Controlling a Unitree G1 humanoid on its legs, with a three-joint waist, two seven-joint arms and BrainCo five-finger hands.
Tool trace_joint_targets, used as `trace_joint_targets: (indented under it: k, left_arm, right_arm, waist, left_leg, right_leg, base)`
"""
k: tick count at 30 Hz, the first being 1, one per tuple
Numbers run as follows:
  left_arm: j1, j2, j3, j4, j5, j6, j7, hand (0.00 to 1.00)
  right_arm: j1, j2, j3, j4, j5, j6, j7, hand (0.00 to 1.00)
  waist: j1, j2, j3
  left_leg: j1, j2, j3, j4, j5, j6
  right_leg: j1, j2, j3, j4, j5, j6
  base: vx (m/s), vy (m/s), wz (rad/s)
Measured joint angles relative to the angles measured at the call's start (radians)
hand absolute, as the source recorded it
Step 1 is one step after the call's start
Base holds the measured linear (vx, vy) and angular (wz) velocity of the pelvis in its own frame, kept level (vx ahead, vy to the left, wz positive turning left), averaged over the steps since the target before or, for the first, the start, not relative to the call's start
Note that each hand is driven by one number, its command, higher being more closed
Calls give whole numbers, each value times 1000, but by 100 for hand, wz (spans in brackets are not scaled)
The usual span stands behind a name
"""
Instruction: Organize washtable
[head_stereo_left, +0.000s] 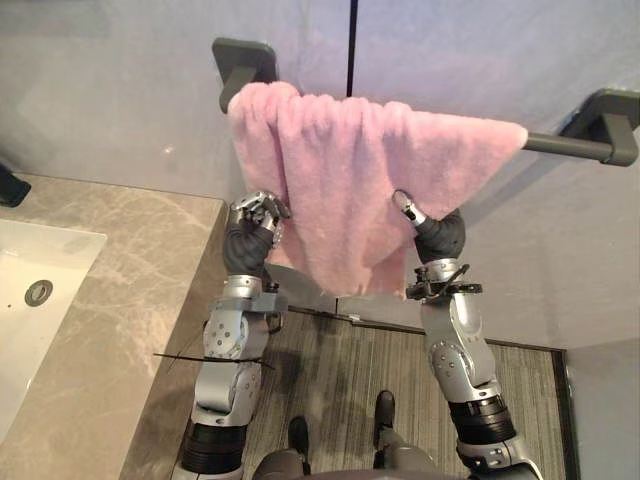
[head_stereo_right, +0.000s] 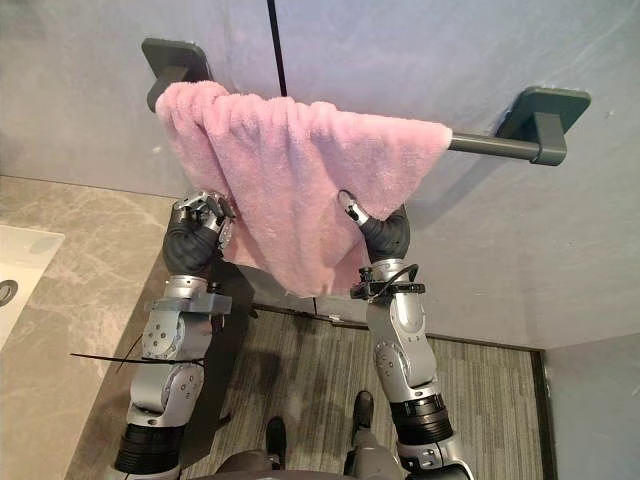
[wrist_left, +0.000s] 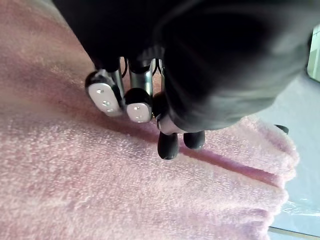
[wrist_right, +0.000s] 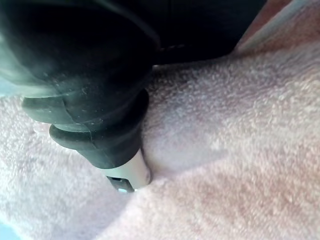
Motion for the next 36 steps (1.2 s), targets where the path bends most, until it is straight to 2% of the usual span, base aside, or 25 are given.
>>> trace_joint_targets:
  k: [4, 15, 20, 29, 30, 34, 36]
  left_arm:
    - [0, -2, 7, -15, 3, 0, 8, 100]
    - [-1, -18, 117, -20, 93, -7, 52, 100]
    - [0, -36, 135, -20, 104, -19, 71, 100]
    - [3, -43, 180, -20, 132, -25, 72, 100]
    - [3, -44, 181, -20, 132, -25, 71, 0]
    - [8, -53, 180, -13, 128, -25, 59, 0]
    - [30, -41, 166, 10, 99, -22, 10, 0]
  right_arm:
    - [47, 1, -41, -27, 0, 0, 3, 100]
    - [115, 2, -149, -60, -48, 0, -2, 100]
    - [134, 1, -200, -59, -51, 0, -7, 100]
    - [148, 5, -224, -59, -87, 0, -21, 100]
    - [148, 8, -224, -55, -87, 0, -21, 100]
    - [148, 20, -224, -37, -86, -1, -19, 100]
    - [148, 30, -223, -22, -86, -2, -14, 100]
  waist:
    - [15, 3, 1]
    - [15, 8, 1]
    - [15, 13, -2]
    - [16, 25, -13]
    - [15, 28, -16]
    - [15, 29, -19]
    - [15, 29, -22]
  left_leg:
    - [5, 0, 2, 3, 0, 0]
    - [47, 2, 11, 3, -1, -1]
    - [65, 2, 21, -1, -1, -1]
    - [87, 4, 25, -9, -1, -1]
    - [89, 4, 25, -10, -1, -1]
    - [97, 5, 26, -15, -1, -1]
    - [98, 5, 26, -18, -1, -1]
  right_leg:
    - [6, 0, 1, 0, 0, 0]
    - [46, 3, 11, 0, 0, -1]
    - [54, 5, 22, 0, 1, -1]
    - [71, 9, 24, 0, 1, -2]
    - [71, 9, 23, 0, 1, -2]
    - [77, 10, 23, 0, 1, -2]
    - [84, 10, 22, -1, 1, -2]
  base:
    - [0, 0, 0]
    - [-10, -5, -1]
    - [6, -11, -6]
    - [0, -2, 0]
    - [0, 0, 0]
    - [0, 0, 0]
    - [0, 0, 0]
